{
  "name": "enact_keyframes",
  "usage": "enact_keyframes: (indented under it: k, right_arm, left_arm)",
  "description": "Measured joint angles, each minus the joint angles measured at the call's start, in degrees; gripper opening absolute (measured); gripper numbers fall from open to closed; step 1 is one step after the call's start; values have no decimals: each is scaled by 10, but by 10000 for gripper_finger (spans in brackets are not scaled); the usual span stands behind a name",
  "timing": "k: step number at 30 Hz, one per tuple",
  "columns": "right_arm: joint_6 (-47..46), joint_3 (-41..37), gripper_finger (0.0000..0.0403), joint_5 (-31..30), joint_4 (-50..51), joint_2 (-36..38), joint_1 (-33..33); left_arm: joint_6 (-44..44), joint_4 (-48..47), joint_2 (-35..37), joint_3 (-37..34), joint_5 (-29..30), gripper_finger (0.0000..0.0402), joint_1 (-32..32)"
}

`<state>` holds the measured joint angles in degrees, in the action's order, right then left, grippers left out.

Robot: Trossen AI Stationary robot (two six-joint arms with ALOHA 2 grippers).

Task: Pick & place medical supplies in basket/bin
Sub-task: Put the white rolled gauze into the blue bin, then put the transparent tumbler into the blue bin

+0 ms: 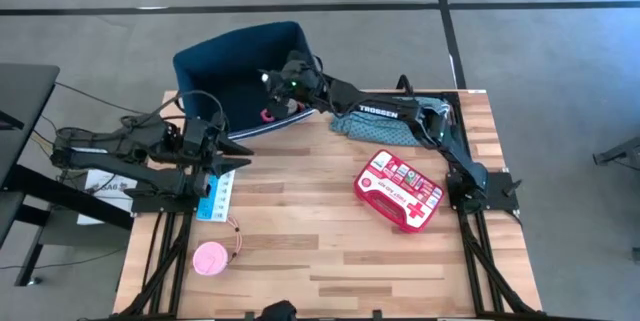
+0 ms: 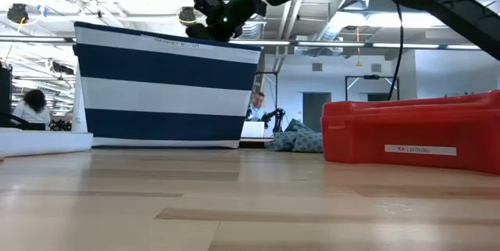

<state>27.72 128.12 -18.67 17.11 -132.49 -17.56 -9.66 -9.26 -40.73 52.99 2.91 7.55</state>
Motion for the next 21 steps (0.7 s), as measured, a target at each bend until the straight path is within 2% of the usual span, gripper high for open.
enact_keyframes:
  k: [6,10,13,15,21]
  right_arm:
    - [30,29,228,-31,-39,3,1]
    - [66,60,231,-73,-35,5,5]
    - [125,60,224,-136,-6,24,17]
    - [127,60,217,-159,30,48,34]
    - [89,58,200,-171,221,99,93]
  left_arm:
    - [-11,1,0,0,7,87,0]
    - [-1,2,0,0,17,87,0]
    - [2,0,0,0,38,86,0]
    - [2,-4,1,0,40,86,0]
    - [-3,-32,3,0,38,86,0]
